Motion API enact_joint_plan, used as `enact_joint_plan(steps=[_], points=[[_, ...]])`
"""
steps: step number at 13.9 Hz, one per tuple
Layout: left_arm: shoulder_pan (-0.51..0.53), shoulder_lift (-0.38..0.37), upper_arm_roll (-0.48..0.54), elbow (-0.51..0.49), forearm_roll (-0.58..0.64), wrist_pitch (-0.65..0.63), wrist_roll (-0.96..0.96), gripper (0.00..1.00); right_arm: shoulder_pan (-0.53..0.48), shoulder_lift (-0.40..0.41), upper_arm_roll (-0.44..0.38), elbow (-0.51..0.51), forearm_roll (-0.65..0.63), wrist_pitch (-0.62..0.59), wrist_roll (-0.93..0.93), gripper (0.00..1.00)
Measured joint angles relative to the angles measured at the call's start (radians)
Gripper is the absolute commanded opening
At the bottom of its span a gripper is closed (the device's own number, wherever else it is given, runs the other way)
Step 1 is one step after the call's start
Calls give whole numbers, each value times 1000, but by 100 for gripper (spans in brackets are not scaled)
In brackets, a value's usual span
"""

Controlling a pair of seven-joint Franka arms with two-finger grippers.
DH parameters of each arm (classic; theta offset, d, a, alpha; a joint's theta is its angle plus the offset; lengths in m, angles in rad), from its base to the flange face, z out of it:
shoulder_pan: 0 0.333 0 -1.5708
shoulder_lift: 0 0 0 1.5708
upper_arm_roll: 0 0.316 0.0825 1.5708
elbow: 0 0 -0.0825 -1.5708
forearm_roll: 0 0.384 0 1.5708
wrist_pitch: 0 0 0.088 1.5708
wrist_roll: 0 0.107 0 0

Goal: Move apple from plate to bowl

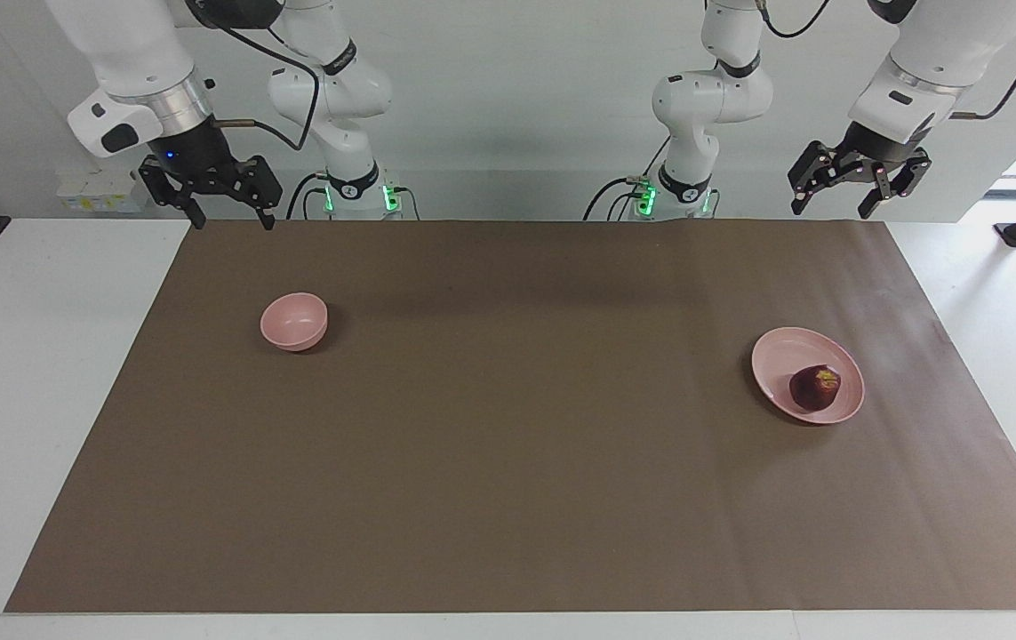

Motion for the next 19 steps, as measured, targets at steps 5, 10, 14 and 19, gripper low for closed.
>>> enact_joint_plan(steps=[5, 10, 14, 19], points=[[0, 0, 0, 0, 0, 1, 1, 100, 0, 0, 0, 0, 0, 0, 0, 100], [2, 1, 11, -31, 0, 68, 21, 100, 0, 0, 0, 0, -1, 0, 0, 100], [5, 45, 20, -105, 0, 270, 38, 100, -10, 0, -1, -4, -1, 0, 0, 100], [31, 131, 25, -111, 14, 391, 50, 100, -8, -20, 11, -64, 7, 24, 0, 100]])
